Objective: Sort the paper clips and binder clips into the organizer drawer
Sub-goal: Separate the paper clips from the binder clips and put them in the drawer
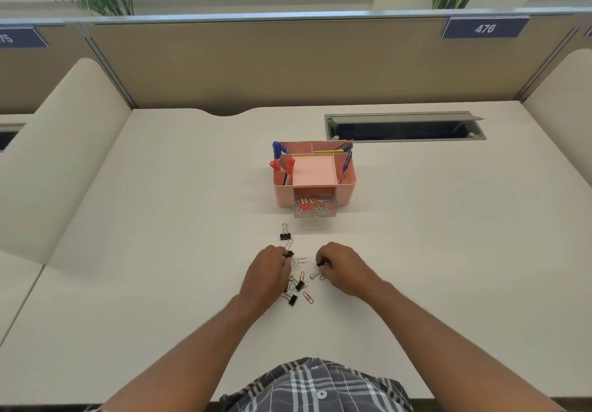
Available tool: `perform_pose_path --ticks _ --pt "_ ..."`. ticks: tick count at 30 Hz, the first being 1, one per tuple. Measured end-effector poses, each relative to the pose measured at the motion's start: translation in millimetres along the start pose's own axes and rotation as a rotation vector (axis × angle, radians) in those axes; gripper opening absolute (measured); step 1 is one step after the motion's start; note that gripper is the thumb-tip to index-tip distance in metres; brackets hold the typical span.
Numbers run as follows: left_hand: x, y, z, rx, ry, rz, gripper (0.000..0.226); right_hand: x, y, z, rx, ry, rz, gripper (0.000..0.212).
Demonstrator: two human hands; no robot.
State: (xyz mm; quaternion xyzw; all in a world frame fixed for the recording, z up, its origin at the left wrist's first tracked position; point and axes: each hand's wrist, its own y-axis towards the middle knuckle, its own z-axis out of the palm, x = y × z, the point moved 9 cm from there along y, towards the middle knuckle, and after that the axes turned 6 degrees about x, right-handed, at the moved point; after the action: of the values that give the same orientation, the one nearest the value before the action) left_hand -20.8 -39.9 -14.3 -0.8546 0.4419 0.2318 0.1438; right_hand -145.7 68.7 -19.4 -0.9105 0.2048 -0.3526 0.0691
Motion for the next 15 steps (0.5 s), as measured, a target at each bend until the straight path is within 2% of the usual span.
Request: perform_pose_path --ticks 2,4,7,12,15 --pt "3.5 5.9 -6.0 -0.029 -0.033 -0.048 0.016 -11.6 1.6 -11.2 -0.071 0.215 0.106 0.013" --pt "3.8 14.5 -10.6 -0.042 -0.037 -0.071 0.018 -27.2 1.1 -25.3 -0.217 0.395 0.235 0.011" --pt "-0.3 28.7 -11.5 -0.024 -0.021 -0.094 0.022 -48.2 -0.4 -39.4 -0.367 0.471 0.406 0.007" --pt "-12.1 42.9 2.3 0.087 0.083 -0.09 0.029 -54.3 3.1 -41.7 -0.343 0.477 0.463 0.01" --pt "-13.6 39.0 2.6 0.068 0.115 -0.055 0.026 -55.3 -0.9 -41.7 -0.32 0.492 0.47 0.011"
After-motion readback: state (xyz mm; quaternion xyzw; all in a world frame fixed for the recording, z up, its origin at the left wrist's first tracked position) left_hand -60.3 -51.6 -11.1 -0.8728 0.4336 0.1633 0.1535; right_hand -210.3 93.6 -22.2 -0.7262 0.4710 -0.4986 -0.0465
